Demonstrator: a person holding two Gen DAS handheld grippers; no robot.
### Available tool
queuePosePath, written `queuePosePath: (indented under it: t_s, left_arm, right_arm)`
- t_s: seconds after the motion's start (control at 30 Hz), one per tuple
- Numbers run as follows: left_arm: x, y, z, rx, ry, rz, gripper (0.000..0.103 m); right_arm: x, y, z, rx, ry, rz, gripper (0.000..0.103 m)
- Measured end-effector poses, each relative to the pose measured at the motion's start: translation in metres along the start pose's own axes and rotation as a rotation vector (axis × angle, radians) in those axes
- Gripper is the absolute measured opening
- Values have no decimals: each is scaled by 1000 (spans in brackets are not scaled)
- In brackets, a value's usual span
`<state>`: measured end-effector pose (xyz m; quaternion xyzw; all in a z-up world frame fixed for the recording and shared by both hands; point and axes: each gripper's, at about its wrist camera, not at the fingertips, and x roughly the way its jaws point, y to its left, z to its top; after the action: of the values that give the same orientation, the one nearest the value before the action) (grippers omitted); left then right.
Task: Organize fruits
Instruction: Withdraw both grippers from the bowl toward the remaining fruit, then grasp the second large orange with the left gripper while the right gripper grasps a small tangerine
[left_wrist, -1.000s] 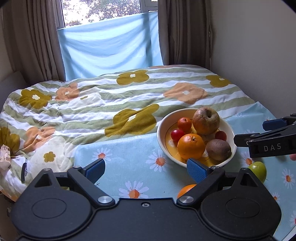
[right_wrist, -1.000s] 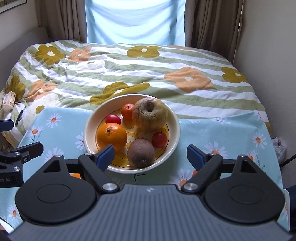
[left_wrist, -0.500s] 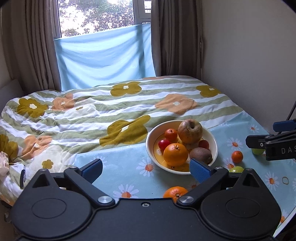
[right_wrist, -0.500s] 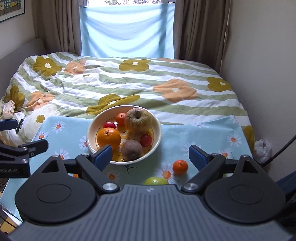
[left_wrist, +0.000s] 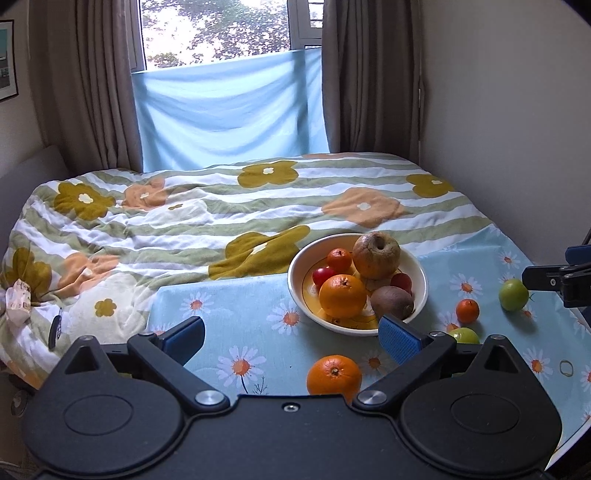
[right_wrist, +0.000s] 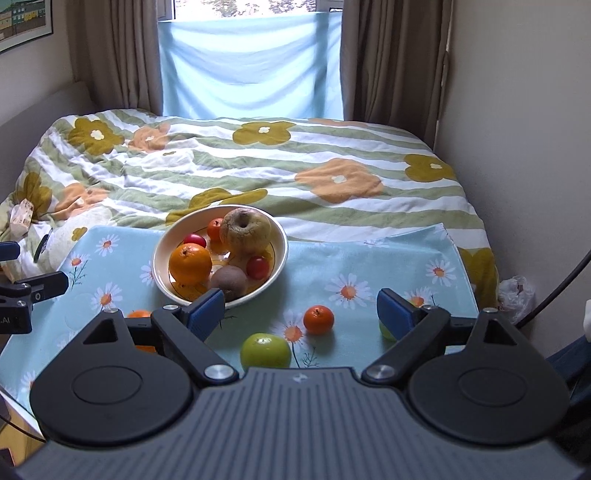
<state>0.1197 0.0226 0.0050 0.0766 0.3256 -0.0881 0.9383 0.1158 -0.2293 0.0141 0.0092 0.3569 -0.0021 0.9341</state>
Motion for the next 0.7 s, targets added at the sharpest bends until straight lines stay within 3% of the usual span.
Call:
queuePosePath:
  t_s: [0.33, 0.7]
  left_arm:
    - [4, -44, -26, -52, 26, 103, 102]
    - [52, -71, -48, -95, 51, 164, 102]
  right_arm:
    - [28, -39, -20, -83, 16, 91, 101]
    - [87, -61, -46, -194, 30, 152, 96]
